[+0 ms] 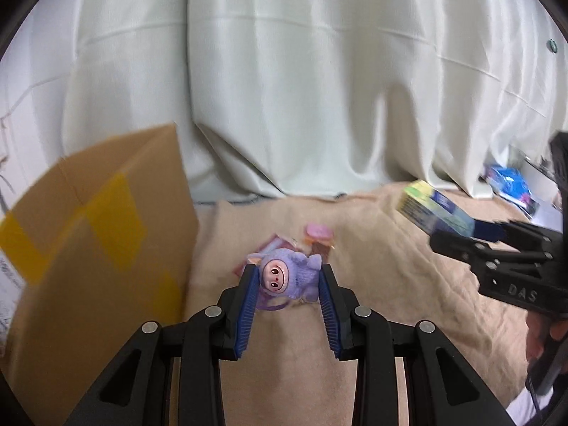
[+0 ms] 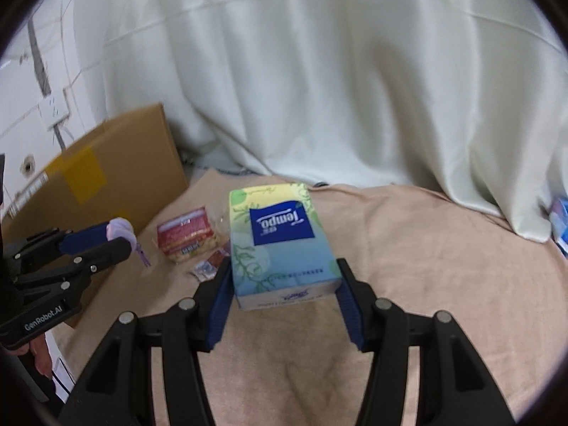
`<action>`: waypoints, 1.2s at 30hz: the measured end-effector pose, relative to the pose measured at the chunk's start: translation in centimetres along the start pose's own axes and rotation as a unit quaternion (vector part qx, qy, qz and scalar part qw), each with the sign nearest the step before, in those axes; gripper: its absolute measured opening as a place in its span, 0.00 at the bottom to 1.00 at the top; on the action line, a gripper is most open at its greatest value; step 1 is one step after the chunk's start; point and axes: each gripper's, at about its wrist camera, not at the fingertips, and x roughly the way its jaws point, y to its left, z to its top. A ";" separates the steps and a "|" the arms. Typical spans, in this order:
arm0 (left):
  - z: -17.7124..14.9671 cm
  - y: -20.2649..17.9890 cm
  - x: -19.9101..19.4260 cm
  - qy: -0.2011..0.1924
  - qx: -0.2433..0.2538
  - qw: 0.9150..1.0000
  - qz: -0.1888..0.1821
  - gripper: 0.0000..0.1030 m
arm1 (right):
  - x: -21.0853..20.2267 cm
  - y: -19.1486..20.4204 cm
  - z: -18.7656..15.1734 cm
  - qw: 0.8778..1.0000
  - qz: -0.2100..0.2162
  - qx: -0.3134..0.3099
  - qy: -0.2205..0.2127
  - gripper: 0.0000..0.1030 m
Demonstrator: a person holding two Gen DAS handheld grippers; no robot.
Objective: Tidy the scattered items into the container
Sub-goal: 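Lift the plush and tissue pack and carry both toward the box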
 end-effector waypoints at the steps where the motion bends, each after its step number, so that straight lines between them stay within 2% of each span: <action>1: 0.2 0.1 -0.4 -0.006 -0.006 1.000 0.007 0.34 | -0.3 -0.1 0.1 1.000 -0.003 0.004 -0.004 0.57; 3: 0.6 0.3 -0.9 -0.019 -0.017 0.999 0.032 0.34 | -1.1 0.1 0.0 1.000 -0.017 0.003 -0.013 0.57; 5: 0.8 0.3 -1.1 -0.022 -0.019 0.999 0.044 0.34 | -1.4 0.4 -0.2 1.000 -0.011 -0.004 -0.018 0.57; 10: 1.2 0.4 -1.2 -0.019 -0.028 0.999 0.039 0.34 | -1.7 0.2 -0.5 0.999 -0.036 0.030 -0.024 0.57; 16: 2.0 0.1 -2.3 -0.034 -0.030 0.998 0.036 0.34 | -3.0 0.1 -0.2 0.997 -0.054 0.039 -0.039 0.57; 19: 3.1 0.2 -3.8 -0.048 -0.031 0.998 0.038 0.34 | -3.1 0.2 0.3 0.997 -0.059 0.044 -0.038 0.57; 22: 4.6 1.3 -6.3 -0.088 -0.038 0.994 0.046 0.34 | -3.9 0.3 0.7 0.996 -0.067 0.043 -0.045 0.57; 29: 7.0 5.7 -10.1 -0.136 -0.059 0.984 0.104 0.34 | -5.9 1.7 2.8 0.994 -0.059 0.035 -0.081 0.57; 36: 6.8 10.7 -12.2 -0.137 -0.072 0.975 0.161 0.34 | -6.5 4.9 5.6 0.993 -0.031 0.023 -0.110 0.57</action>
